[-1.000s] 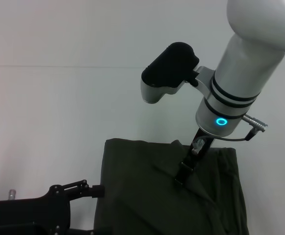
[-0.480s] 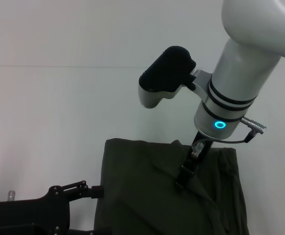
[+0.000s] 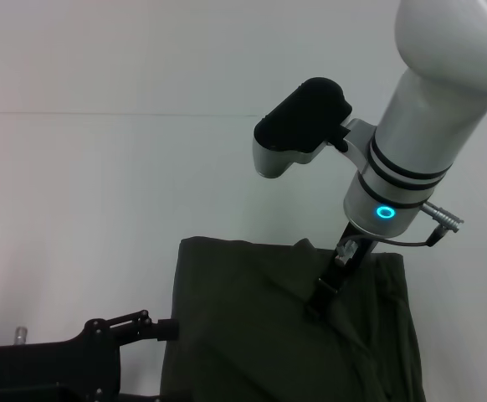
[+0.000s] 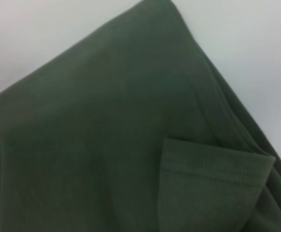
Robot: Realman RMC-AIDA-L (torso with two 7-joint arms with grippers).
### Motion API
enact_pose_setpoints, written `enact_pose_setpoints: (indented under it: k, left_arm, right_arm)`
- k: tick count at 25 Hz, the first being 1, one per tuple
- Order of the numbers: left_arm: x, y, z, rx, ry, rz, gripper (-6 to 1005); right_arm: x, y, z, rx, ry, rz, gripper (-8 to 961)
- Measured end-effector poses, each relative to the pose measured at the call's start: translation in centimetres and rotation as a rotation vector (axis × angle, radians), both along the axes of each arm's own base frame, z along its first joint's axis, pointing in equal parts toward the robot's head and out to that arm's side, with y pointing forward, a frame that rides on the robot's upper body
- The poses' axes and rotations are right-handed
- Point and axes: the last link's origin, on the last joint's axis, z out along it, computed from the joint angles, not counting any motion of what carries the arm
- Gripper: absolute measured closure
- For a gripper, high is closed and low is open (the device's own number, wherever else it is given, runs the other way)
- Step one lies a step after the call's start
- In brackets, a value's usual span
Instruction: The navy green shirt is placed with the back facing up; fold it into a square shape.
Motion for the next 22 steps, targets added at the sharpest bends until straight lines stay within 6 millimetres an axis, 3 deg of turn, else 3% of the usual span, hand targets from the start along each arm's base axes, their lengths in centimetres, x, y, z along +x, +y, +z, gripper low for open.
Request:
enact_pose_setpoints:
  k: [13, 22]
  left_arm:
    - [0.0, 0.0, -0.1, -0.004, -0.001, 0.004, 36]
    - [0.1, 0.0, -0.2, -0.006, -0.003, 0.002, 35]
  right_arm:
    - [1.3, 0.9, 1.4, 0.090, -0.041, -0.050, 39]
    - [3.2, 1.4, 3.8, 0.195, 0.062, -0.203, 38]
